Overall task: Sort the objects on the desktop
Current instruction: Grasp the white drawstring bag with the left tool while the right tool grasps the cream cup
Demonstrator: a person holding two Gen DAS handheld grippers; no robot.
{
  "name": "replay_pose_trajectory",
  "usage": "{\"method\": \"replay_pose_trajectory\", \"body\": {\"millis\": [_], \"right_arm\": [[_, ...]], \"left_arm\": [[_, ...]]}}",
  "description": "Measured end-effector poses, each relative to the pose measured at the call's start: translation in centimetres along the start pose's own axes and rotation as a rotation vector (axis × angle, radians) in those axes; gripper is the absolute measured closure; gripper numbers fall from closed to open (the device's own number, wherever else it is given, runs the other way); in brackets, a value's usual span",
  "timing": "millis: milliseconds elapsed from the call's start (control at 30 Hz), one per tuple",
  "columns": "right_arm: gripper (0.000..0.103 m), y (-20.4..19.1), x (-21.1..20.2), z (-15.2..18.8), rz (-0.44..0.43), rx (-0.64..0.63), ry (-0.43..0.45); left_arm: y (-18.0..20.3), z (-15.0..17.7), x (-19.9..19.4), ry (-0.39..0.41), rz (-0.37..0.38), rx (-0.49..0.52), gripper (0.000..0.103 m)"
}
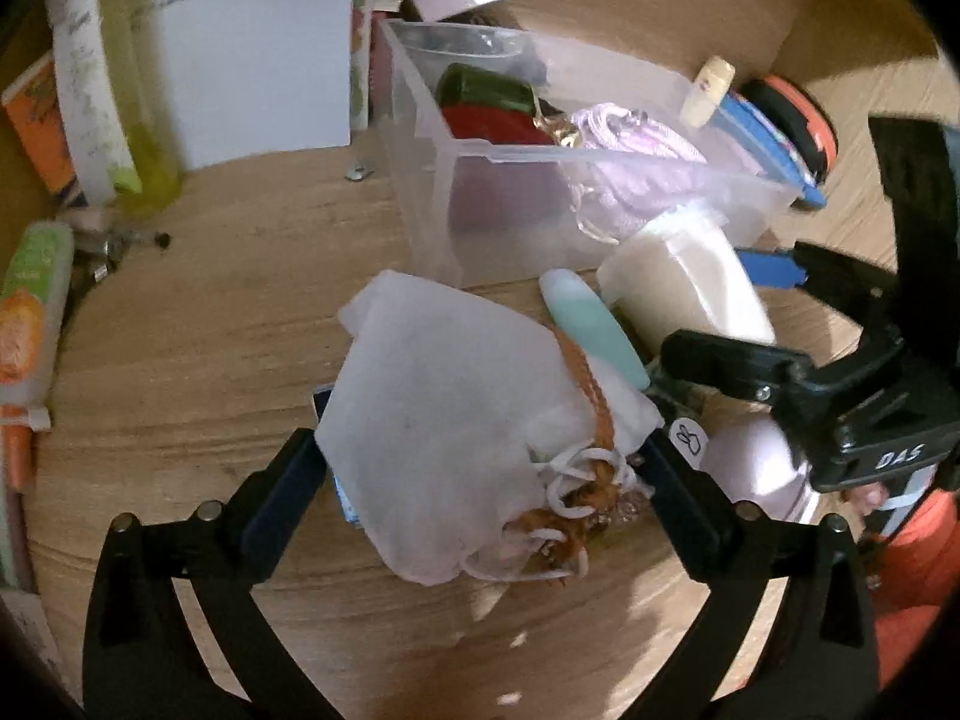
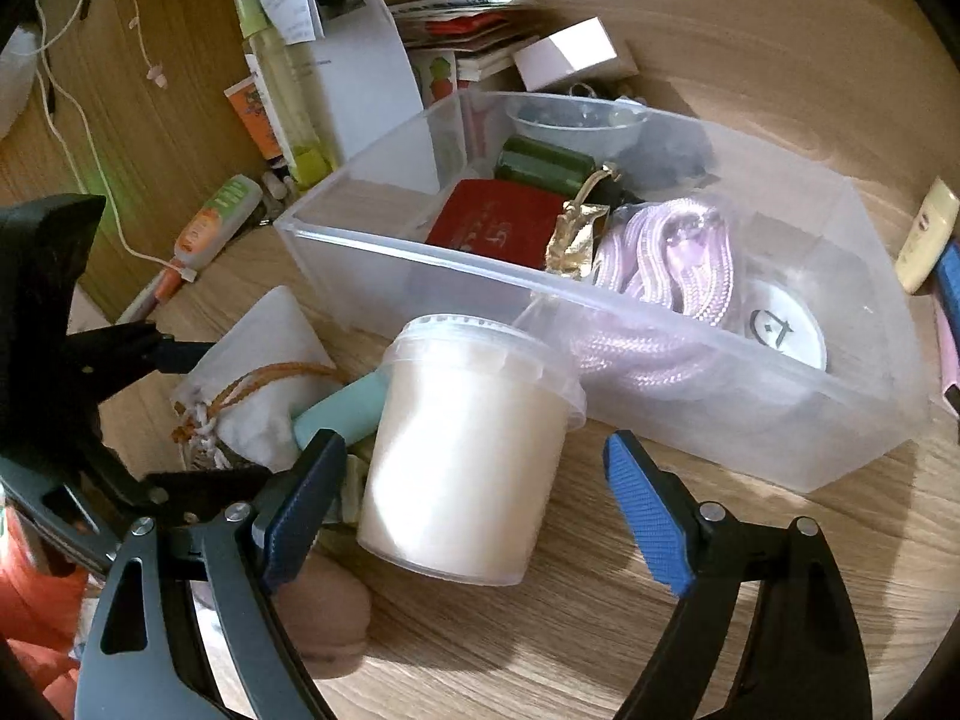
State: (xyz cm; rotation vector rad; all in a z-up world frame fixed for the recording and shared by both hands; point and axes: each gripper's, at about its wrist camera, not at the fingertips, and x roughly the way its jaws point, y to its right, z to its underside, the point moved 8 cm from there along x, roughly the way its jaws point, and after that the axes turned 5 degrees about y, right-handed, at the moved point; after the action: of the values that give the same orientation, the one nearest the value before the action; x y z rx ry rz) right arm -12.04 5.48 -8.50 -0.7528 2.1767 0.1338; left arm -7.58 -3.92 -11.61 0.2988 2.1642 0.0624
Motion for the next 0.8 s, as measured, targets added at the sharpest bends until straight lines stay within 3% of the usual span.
{"method": "replay_pose_trajectory", "body": {"millis": [33, 100, 167, 200, 367, 433, 800], "right_arm": [[0.023, 0.0, -0.1, 0.0, -0.007, 0.002, 0.003], [0.038, -0.1, -0.2, 0.0, -0.03, 0.003, 0.01], [0.043, -0.2, -0.4, -0.1, -0.037, 0.005, 0.013], [0.043, -0.2, -0.4, -0.1, -0.038, 0.003, 0.014], [0.045, -0.3, -0.5, -0.1, -0.042, 0.0, 0.022], [0.045, -0.3, -0.6, -0.2, -0.045, 0.006, 0.024], [0.047, 0.2, -2.6, -1.1, -0.08, 0.053, 0.074]], "left_arm": [[0.2, 0.0, 0.0, 0.004, -0.014, 0.013, 0.0], [0.4, -0.1, 0.0, 0.013, -0.021, 0.021, 0.0], [0.3, -0.1, -0.2, 0.027, -0.02, 0.023, 0.001], [0.3, -0.2, -0.4, 0.041, -0.021, 0.025, 0.003], [0.3, -0.8, -1.5, 0.084, -0.039, 0.065, 0.036], [0.1, -1.0, -1.9, 0.092, -0.059, 0.074, 0.045], [-2.3, -4.0, -4.2, 0.152, -0.061, -0.01, 0.065]]}}
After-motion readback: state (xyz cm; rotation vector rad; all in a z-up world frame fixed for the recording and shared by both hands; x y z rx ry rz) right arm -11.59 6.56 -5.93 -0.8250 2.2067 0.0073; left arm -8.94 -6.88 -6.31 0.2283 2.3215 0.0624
